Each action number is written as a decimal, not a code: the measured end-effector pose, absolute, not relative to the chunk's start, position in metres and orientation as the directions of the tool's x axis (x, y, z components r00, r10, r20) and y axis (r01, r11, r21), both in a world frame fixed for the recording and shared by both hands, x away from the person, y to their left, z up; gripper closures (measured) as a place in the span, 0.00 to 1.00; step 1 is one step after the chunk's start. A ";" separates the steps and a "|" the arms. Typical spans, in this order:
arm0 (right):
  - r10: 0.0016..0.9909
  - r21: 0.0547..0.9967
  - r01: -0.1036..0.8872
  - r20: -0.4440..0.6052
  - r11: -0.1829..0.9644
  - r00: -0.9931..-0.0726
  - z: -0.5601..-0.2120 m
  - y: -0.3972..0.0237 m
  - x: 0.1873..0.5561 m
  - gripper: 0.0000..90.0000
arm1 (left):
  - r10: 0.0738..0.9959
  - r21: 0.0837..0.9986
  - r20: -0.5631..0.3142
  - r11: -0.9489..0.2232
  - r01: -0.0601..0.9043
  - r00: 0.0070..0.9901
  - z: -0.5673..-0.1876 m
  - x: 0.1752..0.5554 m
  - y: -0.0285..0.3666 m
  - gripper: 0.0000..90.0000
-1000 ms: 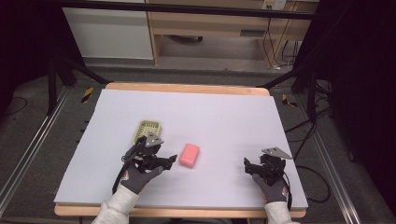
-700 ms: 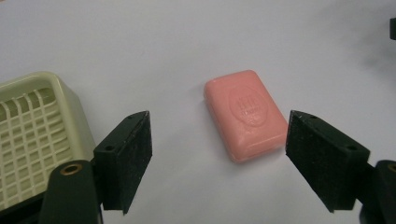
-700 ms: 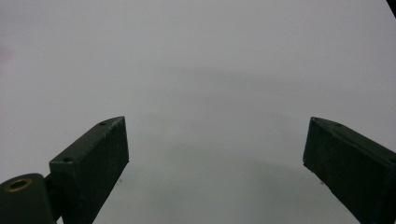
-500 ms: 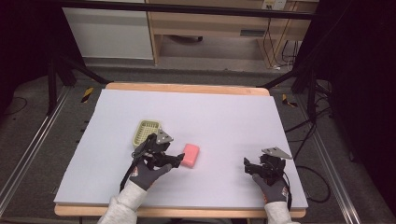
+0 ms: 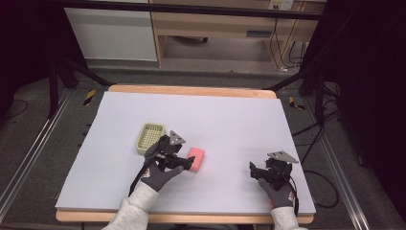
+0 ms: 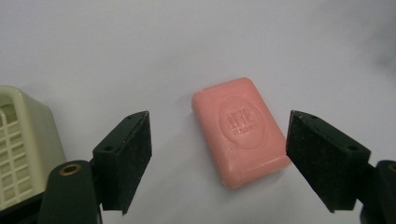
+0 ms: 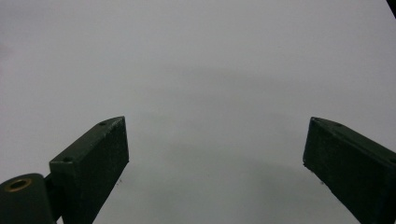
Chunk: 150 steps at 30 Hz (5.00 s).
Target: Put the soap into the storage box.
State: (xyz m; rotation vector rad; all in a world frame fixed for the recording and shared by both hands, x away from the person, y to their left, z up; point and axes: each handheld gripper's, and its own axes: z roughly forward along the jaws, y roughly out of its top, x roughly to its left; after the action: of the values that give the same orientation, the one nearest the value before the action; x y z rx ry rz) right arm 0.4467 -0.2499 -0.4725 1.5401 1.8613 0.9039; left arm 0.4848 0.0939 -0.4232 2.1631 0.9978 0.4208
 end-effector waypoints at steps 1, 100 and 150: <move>0.982 0.785 0.609 0.003 0.114 -0.188 -0.473 -0.250 0.447 0.08 | 0.761 0.717 -0.003 -0.451 0.532 0.649 -0.423 0.486 0.093 0.25; 0.979 0.767 0.628 -0.004 0.133 -0.204 -0.475 -0.247 0.449 0.08 | 0.730 0.541 -0.012 -0.570 0.618 0.683 -0.462 0.517 0.052 0.41; 0.980 0.769 0.625 -0.010 0.134 -0.197 -0.475 -0.248 0.449 0.08 | 0.735 0.615 -0.021 -0.524 0.589 0.677 -0.411 0.484 0.125 0.41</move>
State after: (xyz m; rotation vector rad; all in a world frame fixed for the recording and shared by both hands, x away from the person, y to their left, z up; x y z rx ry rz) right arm 0.4487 -0.2481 -0.4746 1.5391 1.8881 0.8763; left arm 0.4836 0.1251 -0.4108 2.2926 1.0154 0.3219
